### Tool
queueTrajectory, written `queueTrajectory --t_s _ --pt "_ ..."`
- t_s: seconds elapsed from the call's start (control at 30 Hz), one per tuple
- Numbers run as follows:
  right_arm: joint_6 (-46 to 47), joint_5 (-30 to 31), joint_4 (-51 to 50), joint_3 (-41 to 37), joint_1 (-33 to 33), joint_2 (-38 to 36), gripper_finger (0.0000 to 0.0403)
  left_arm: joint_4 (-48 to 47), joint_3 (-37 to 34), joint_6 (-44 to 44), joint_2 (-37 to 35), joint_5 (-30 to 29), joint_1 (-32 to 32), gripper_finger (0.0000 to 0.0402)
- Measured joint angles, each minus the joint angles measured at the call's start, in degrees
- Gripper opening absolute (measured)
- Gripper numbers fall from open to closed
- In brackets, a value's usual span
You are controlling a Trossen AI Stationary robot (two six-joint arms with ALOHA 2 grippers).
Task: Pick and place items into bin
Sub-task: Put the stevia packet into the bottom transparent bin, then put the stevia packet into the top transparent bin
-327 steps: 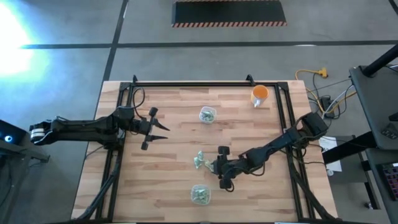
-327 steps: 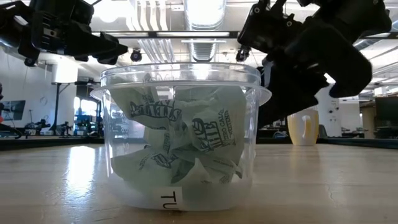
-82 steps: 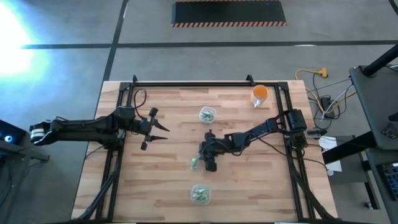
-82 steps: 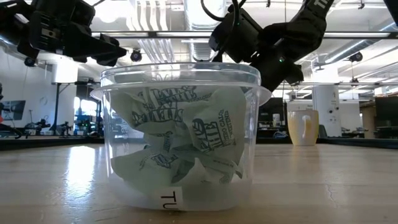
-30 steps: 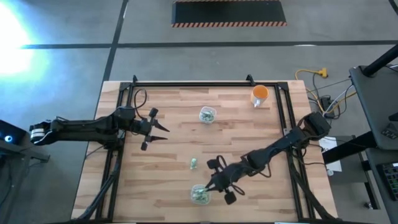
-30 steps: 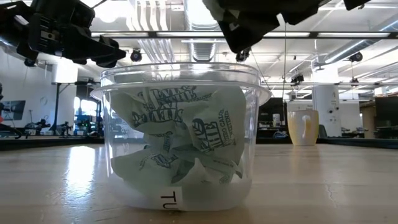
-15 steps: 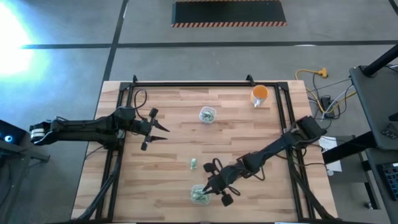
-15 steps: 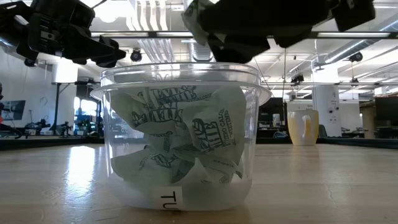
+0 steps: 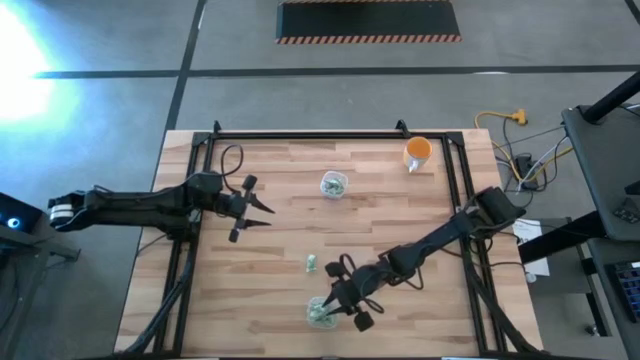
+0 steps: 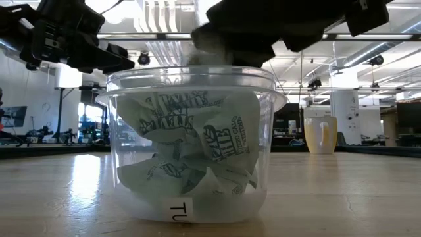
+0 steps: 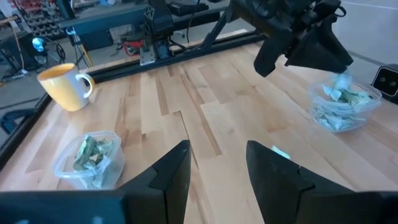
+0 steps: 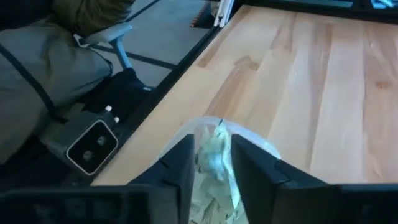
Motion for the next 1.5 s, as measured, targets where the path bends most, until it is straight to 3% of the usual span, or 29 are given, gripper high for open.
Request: queueTrajectory --t_s 0.3,0.47,0.57,0.67,0.73,0.83,1.0,1.13,1.33,1.5 --pt "-0.77 -4.44 0.47 0.11 0.02 -0.10 0.0159 1.60 0.15 0.02 2.78 -0.03 0.02 0.0140" --pt "-2.17 -4.52 -1.65 2.24 0.02 -1.09 0.0166 1.57 0.15 0.02 4.59 0.14 -0.01 0.0140" --pt "-2.08 -3.98 -8.08 3.77 0.04 -1.77 0.0161 1.76 0.15 0.08 6.67 4.90 0.02 0.0140" --pt "-0.18 0.04 -16.72 5.89 0.04 -2.95 0.0154 2.53 0.15 1.51 9.92 13.48 -0.35 0.0140" --pt "0.87 4.22 -21.91 6.96 0.03 -3.32 0.0150 4.52 0.14 1.97 12.49 16.18 -1.16 0.0140" --pt "1.77 7.89 -26.55 7.48 0.00 -3.65 0.0144 9.61 0.11 2.01 16.97 16.33 -2.85 0.0140" --pt "2.24 8.52 -27.22 6.94 0.04 -5.37 0.0136 18.01 0.66 2.01 24.10 16.33 -5.47 0.0140" --pt "2.29 8.87 -29.10 6.69 0.17 -5.65 0.0130 19.47 1.84 2.02 27.60 16.27 -5.80 0.0140" --pt "6.17 16.29 -36.99 6.67 0.20 -6.60 0.0120 23.06 1.97 2.08 32.78 16.20 -6.58 0.0140" --pt "9.75 21.58 -42.44 6.52 0.33 -7.47 0.0113 30.81 1.97 5.13 39.11 10.73 -10.64 0.0140"
